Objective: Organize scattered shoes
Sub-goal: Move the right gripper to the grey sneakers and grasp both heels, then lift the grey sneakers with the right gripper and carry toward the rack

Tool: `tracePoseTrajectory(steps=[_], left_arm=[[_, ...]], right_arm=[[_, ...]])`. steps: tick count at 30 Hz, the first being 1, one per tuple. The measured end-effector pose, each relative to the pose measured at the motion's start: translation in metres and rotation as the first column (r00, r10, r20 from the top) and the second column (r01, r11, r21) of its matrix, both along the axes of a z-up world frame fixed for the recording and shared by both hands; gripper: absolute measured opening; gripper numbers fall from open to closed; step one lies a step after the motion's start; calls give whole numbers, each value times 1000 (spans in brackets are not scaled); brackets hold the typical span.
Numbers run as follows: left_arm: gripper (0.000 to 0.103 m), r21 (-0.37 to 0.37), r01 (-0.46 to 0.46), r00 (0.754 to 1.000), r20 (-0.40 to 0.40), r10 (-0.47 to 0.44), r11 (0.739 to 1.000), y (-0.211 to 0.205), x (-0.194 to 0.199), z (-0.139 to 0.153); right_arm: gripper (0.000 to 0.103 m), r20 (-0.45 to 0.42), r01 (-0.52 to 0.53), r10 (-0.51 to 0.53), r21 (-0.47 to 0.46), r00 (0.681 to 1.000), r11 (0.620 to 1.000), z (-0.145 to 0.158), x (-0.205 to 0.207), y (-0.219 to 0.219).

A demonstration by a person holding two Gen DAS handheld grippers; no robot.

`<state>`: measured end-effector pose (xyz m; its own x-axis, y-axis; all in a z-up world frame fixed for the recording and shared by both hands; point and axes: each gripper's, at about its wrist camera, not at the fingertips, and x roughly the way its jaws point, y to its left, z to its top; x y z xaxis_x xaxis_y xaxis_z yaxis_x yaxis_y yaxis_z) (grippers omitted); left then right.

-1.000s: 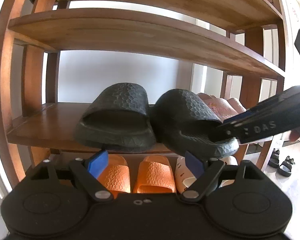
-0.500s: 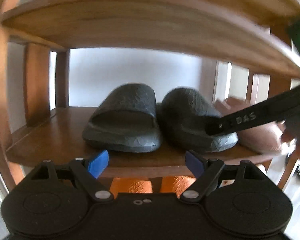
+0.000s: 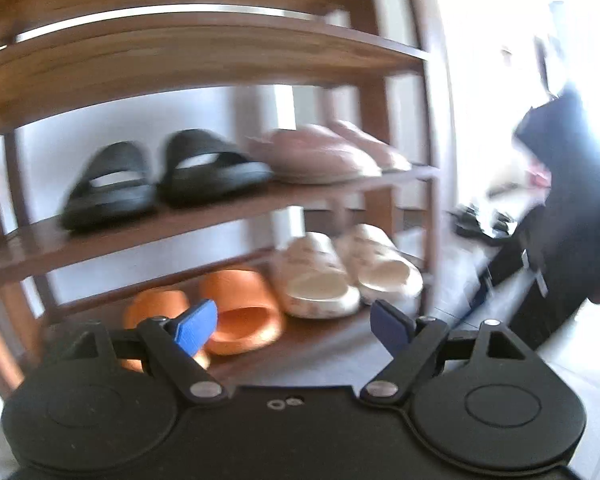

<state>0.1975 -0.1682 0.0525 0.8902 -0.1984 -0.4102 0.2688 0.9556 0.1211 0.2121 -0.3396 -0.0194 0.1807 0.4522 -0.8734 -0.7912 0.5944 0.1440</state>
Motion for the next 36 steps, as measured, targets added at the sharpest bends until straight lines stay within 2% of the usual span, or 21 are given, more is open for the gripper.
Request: tracePoseTrajectory(steps=[2, 4, 5, 6, 7, 8, 10, 11, 12, 13, 14, 15, 16, 18, 20, 22, 26, 28, 30, 32, 36], left_arm=[[84, 1, 66, 997, -50, -66, 998, -1, 13, 9], [84, 9, 119, 990, -78, -118, 993, -10, 24, 15], [84, 19, 140, 987, -85, -138, 990, -15, 29, 20], [84, 28, 158, 983, -97, -155, 987, -23, 34, 24], [84, -4, 158, 981, -110, -158, 987, -30, 36, 28], [84, -36, 157, 979, -122, -161, 987, -37, 39, 33], [84, -99, 154, 975, -147, -168, 983, -50, 44, 42], [84, -141, 148, 974, -153, -169, 979, -54, 43, 44], [84, -205, 129, 974, -160, -163, 970, -58, 42, 44], [84, -224, 128, 973, -162, -166, 966, -60, 36, 41], [84, -243, 127, 972, -165, -170, 962, -63, 31, 39], [84, -263, 126, 971, -167, -173, 957, -66, 25, 37], [84, -282, 124, 970, -169, -177, 951, -69, 20, 35], [84, -261, 155, 964, -170, -203, 953, -72, 16, 31], [84, -251, 169, 963, -164, -214, 953, -74, 15, 25], [84, -228, 173, 965, -155, -212, 958, -77, 16, 20], [84, -156, 173, 970, -145, -196, 972, -80, 15, 11], [84, -124, 165, 967, -176, -185, 978, -80, 11, 2], [84, -90, 159, 964, -199, -174, 983, -81, 10, -6], [84, -75, 156, 965, -204, -168, 985, -81, 9, -12], [84, -41, 107, 972, -205, -113, 993, -75, 15, -17]], right_arm=[[52, -141, 21, -33, -88, 990, 996, -20, -11, -13], [53, -329, 46, -103, -177, 939, 983, -36, -35, -32], [53, -368, 49, -120, -194, 922, 980, -37, -42, -37], [54, -443, 56, -157, -233, 883, 971, -38, -60, -46], [54, -482, 66, -191, -264, 855, 962, -38, -75, -52], [54, -501, 73, -211, -282, 839, 957, -38, -82, -56], [55, -541, 127, -329, -375, 774, 918, -39, -116, -72], [56, -540, 148, -364, -401, 759, 904, -40, -124, -76], [57, -544, 201, -444, -448, 712, 871, -44, -138, -87], [57, -544, 251, -523, -496, 656, 831, -50, -153, -98], [57, -543, 275, -560, -519, 626, 809, -53, -159, -103], [57, -528, 333, -642, -567, 555, 754, -62, -171, -113], [57, -509, 384, -696, -589, 507, 711, -69, -181, -120], [57, -473, 465, -741, -579, 477, 670, -78, -191, -124], [58, -453, 498, -746, -557, 489, 665, -90, -197, -117], [62, -403, 502, -739, -550, 540, 667, -105, -201, -102], [64, -350, 556, -786, -563, 509, 611, -122, -204, -100], [60, -333, 563, -803, -582, 494, 587, -123, -198, -100], [36, -330, 557, -785, -563, 524, 610, -117, -188, -97], [36, -299, 576, -758, -508, 580, 641, -108, -168, -89], [36, -189, 657, -759, -401, 623, 639, -95, -107, -74]])
